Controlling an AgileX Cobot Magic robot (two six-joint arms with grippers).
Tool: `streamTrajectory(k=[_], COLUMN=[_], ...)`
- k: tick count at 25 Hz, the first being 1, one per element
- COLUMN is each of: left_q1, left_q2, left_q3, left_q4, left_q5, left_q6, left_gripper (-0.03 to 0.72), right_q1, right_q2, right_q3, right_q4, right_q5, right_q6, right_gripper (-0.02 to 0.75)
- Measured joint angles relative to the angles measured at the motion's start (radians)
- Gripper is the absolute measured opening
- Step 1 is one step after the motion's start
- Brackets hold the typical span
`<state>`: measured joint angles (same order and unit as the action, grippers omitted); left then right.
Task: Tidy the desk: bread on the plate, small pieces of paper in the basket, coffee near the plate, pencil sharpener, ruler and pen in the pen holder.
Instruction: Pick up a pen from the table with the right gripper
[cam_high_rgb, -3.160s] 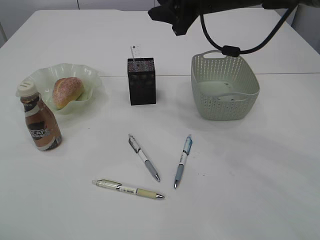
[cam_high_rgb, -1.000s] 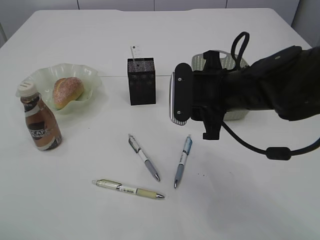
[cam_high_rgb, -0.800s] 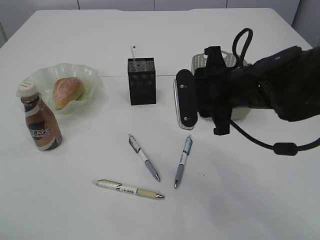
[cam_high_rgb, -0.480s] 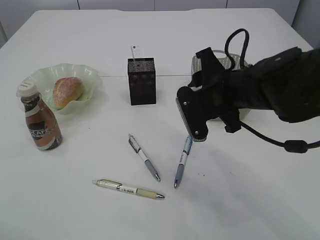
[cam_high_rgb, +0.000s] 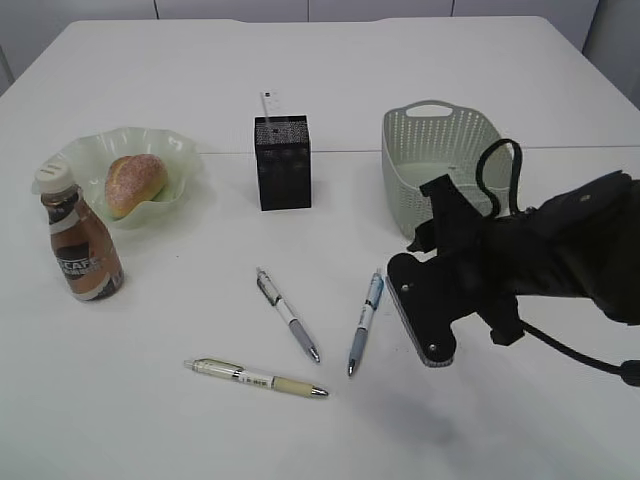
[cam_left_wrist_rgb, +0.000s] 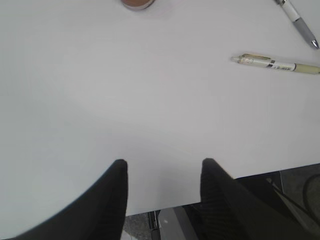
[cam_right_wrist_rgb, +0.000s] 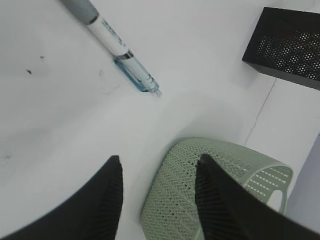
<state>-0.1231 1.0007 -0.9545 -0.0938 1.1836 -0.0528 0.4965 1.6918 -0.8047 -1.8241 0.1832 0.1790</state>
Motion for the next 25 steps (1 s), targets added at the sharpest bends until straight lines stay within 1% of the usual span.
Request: streamTrajectory(k=[9,13,17,19,21,25], left_q1=[0.0,0.0,0.0,0.0,0.0,0.0], left_q2=[0.0,0.0,0.0,0.0,0.0,0.0], left_q3=[0.0,0.0,0.0,0.0,0.0,0.0], left_q4=[-0.006,-0.006,-0.006,-0.006,-0.006,-0.006], left_q5=[-0.002,-0.003,-0.003,-0.003,-0.003,-0.003], left_q6=[0.0,0.0,0.0,0.0,0.0,0.0], left_gripper=[0.353,0.353,0.352,0.352,0.353,0.353], right_q1=[0.0,0.001,0.002,0.017,0.05,0.136], right_q2=[-0.046,-0.046,-0.054,-0.065,-0.077,-0.081], right_q3=[0.012,0.012,0.012,0.012,0.012,0.012], right_q4=[0.0,0.0,-0.002,-0.002,-0.002,-0.002], right_q5=[-0.137,-0.146,-0.148,-0.148,-0.143,-0.046], right_q6=[0.171,0.19,0.301,0.37,0.45,0.639], right_gripper=[0.349,0.349,0.349,0.349,0.349,0.349])
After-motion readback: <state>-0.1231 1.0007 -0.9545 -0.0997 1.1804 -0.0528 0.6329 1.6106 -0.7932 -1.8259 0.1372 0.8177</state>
